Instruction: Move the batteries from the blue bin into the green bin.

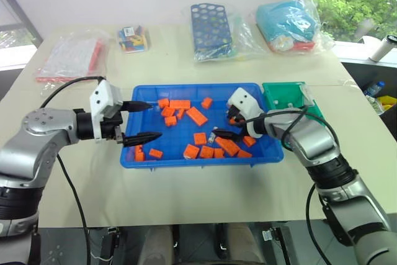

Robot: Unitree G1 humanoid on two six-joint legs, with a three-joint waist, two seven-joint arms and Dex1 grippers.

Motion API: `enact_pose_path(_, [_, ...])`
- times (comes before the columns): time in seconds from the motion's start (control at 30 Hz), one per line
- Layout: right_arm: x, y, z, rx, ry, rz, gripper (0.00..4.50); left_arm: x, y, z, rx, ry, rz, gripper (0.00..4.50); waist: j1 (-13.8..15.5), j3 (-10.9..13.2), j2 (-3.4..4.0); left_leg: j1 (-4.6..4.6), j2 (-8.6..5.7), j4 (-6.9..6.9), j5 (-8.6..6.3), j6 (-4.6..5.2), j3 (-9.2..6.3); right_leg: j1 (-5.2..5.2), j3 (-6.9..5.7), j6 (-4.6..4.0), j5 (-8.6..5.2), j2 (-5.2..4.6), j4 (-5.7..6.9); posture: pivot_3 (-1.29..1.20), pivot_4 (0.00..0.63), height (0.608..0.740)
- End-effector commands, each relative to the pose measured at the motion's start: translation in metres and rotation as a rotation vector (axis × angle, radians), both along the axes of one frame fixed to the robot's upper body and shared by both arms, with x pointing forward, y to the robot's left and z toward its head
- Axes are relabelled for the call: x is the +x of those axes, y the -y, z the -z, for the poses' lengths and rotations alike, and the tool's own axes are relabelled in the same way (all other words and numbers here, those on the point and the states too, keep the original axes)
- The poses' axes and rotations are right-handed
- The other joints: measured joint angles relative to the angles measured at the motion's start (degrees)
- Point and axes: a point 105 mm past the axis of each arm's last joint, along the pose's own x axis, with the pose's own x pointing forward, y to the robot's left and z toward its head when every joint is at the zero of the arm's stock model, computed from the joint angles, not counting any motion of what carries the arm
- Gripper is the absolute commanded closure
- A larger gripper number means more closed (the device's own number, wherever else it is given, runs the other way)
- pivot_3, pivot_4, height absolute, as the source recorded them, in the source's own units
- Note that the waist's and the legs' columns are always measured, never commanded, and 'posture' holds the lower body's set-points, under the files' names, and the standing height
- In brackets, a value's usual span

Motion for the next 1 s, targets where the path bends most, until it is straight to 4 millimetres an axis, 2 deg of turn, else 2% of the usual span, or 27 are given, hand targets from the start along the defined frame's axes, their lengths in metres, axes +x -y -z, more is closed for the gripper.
enact_pose_path(0.03, [0.001, -0.001, -0.011, 0.001, 0.054, -0.029, 0.04, -0.003, -0.003, -0.013, 0.001, 0.053, -0.008, 0.0, 0.0, 0.0, 0.0, 0.0, 0.0, 0.0, 0.0, 0.0, 0.0, 0.0, 0.0, 0.0, 0.0, 0.0, 0.0, 0.0, 0.15, 0.737])
enact_pose_path(0.13, [0.001, -0.003, -0.019, 0.029, 0.065, -0.041, 0.04, -0.003, -0.004, -0.013, 0.001, 0.054, -0.013, 0.0, 0.07, 0.0, 0.0, 0.0, 0.0, 0.01, 0.0, 0.0, 0.0, 0.0, 0.0, 0.01, 0.0, 0.0, 0.0, 0.0, 0.15, 0.737])
enact_pose_path(0.47, [-0.017, -0.009, -0.021, 0.042, 0.011, -0.156, 0.04, 0.0, 0.0, -0.012, -0.006, 0.063, -0.011, 0.0, 0.07, 0.0, 0.0, 0.0, 0.0, 0.02, 0.0, 0.0, 0.0, 0.01, 0.0, 0.01, 0.01, 0.0, 0.01, 0.0, 0.15, 0.737])
enact_pose_path(0.6, [-0.021, -0.007, -0.012, -0.008, -0.004, -0.183, 0.04, 0.001, -0.001, -0.013, -0.007, 0.066, -0.009, 0.0, 0.1, 0.0, 0.0, 0.0, 0.0, 0.04, 0.0, 0.0, 0.0, 0.01, 0.0, 0.02, 0.01, 0.0, 0.01, 0.0, 0.15, 0.737])
enact_pose_path(1.0, [-0.01, -0.012, 0.013, -0.095, -0.007, -0.18, 0.04, 0.004, 0.0, -0.015, -0.014, 0.082, -0.011, 0.0, 0.16, 0.0, -0.01, 0.01, -0.01, 0.07, 0.0, 0.0, 0.0, 0.04, 0.0, 0.02, 0.01, 0.01, 0.02, 0.0, 0.15, 0.737])
